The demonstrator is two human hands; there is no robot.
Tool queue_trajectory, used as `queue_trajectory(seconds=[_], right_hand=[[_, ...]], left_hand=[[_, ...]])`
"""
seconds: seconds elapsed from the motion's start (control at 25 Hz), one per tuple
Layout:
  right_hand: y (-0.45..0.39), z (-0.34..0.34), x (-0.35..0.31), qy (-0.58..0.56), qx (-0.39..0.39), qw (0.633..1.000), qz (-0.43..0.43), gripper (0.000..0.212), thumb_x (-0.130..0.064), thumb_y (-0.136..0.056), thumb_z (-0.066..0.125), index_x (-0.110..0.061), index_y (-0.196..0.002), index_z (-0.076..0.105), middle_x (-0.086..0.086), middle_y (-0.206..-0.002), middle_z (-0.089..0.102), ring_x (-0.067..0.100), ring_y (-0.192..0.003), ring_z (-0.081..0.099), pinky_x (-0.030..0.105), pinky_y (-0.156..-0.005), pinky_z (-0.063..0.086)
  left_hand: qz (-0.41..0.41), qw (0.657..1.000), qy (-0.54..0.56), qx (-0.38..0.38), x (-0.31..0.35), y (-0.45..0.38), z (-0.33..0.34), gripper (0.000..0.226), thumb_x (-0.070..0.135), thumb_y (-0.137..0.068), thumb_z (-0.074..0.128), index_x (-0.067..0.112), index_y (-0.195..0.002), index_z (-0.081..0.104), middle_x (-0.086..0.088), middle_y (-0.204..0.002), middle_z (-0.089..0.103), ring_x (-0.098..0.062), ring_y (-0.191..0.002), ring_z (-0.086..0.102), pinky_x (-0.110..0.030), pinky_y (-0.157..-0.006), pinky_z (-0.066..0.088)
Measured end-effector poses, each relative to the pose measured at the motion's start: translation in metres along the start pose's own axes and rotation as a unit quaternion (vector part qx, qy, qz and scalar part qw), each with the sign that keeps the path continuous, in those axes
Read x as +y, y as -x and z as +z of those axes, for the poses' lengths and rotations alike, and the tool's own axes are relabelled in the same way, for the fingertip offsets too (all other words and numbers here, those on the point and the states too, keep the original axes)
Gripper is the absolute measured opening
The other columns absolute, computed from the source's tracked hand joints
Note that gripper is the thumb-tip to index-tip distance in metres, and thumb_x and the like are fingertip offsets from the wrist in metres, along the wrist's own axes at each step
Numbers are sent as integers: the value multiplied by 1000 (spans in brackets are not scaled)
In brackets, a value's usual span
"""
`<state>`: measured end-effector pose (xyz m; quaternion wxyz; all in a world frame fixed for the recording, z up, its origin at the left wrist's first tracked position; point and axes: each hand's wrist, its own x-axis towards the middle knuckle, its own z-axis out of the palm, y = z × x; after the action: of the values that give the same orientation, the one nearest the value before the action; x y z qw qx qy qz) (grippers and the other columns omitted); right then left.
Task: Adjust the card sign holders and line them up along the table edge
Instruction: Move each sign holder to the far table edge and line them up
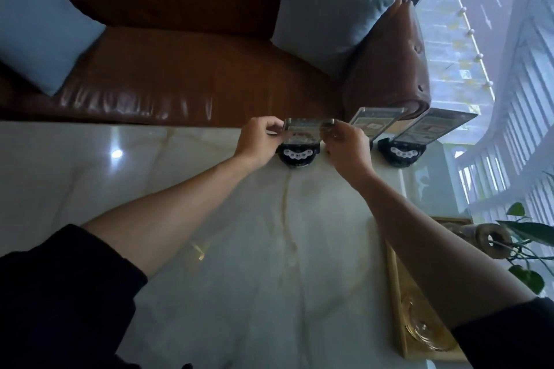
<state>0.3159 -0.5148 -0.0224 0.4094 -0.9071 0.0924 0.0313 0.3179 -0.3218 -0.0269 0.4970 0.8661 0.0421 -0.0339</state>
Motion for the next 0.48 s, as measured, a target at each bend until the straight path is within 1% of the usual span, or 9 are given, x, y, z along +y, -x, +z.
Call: queue_trajectory(seconds=[0.08, 0.16, 0.2, 0.24, 0.28, 0.36, 0.4, 0.44, 0.48], right_hand=[[-2, 3, 7, 2, 2, 1000, 7, 19, -26, -92, 58, -14, -92, 73, 4, -83, 74, 25, -77, 66, 37, -67, 52], [-4, 5, 10, 0, 3, 1000, 15, 20, -24, -91, 57, -10, -87, 71, 8, -80, 73, 30, -76, 65, 40, -65, 52], [-3, 5, 9, -3, -1, 1000, 19, 19, -22, -90, 56, -11, -88, 71, 7, -82, 73, 30, -77, 65, 39, -65, 52], [-3, 5, 8, -11, -12, 1000, 23, 19, -18, -89, 55, -13, -93, 73, 5, -88, 75, 27, -81, 67, 36, -67, 52], [-1, 4, 5, -22, -28, 999, 27, 23, -15, -88, 55, -17, -101, 74, 1, -96, 77, 22, -86, 68, 32, -69, 52], [4, 2, -1, -47, -63, 996, 39, 34, -13, -87, 56, -22, -117, 70, -4, -110, 76, 13, -94, 68, 25, -72, 51], [9, 1, -3, -55, -73, 995, 47, 37, -14, -88, 57, -24, -122, 65, -5, -113, 74, 9, -94, 68, 23, -69, 50], [14, 1, -6, -58, -77, 994, 55, 39, -16, -88, 59, -23, -126, 61, -5, -112, 74, 7, -91, 68, 21, -66, 48], [22, 1, -10, -58, -73, 993, 67, 42, -18, -88, 60, -21, -130, 55, -2, -109, 72, 9, -87, 66, 22, -63, 46]], left_hand=[[0, 1000, 3, 1, -7, -4, 6, 12, 20, -82, 79, 20, -75, 70, 6, -78, 70, 2, -68, 61, -3, -59, 38], [-3, 1000, 10, 5, -10, -7, 10, 8, 21, -82, 79, 21, -78, 72, 7, -79, 71, 1, -71, 62, -3, -62, 38], [-9, 1000, 14, -3, -10, -9, 10, 5, 22, -82, 79, 21, -83, 74, 7, -83, 72, 0, -75, 64, -6, -65, 40], [-18, 999, 16, -21, -9, -10, 8, 10, 23, -82, 79, 20, -90, 75, 7, -89, 73, -2, -82, 65, -9, -71, 43], [-23, 998, 14, -49, -8, -10, 6, 20, 23, -81, 80, 19, -100, 75, 5, -99, 74, -5, -92, 66, -13, -80, 46], [-27, 994, 0, -106, -2, -5, -3, 43, 17, -82, 79, 14, -123, 67, -2, -120, 70, -11, -115, 62, -23, -98, 45], [-29, 992, -5, -122, 1, -1, -9, 50, 15, -82, 78, 11, -130, 62, -5, -127, 67, -14, -121, 59, -27, -103, 44], [-31, 991, -8, -128, 3, 4, -16, 54, 14, -83, 78, 10, -133, 59, -7, -129, 66, -15, -122, 59, -28, -104, 43], [-37, 991, -12, -132, 6, 10, -25, 55, 17, -83, 78, 10, -134, 58, -8, -127, 67, -16, -120, 60, -27, -102, 43]])
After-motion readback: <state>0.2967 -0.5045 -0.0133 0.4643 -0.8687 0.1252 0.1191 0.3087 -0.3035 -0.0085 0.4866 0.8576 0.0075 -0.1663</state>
